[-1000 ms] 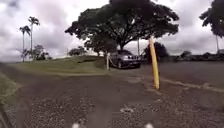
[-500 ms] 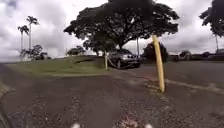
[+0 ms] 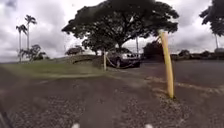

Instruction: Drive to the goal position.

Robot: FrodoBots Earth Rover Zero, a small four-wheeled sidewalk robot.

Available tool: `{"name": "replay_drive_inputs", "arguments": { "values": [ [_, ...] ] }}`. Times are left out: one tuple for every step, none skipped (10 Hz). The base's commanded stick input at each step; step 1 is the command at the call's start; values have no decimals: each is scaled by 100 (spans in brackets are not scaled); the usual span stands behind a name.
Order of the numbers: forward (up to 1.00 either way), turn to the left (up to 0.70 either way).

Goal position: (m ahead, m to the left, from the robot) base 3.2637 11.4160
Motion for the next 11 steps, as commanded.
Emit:
{"name": "replay_drive_inputs", "arguments": {
  "values": [
    [70, 0],
    [70, 0],
    [70, 0],
    [70, 0],
    [70, 0],
    [70, 0],
    [70, 0],
    [70, 0],
    [70, 0],
    [70, 0],
    [50, 0]
  ]
}}
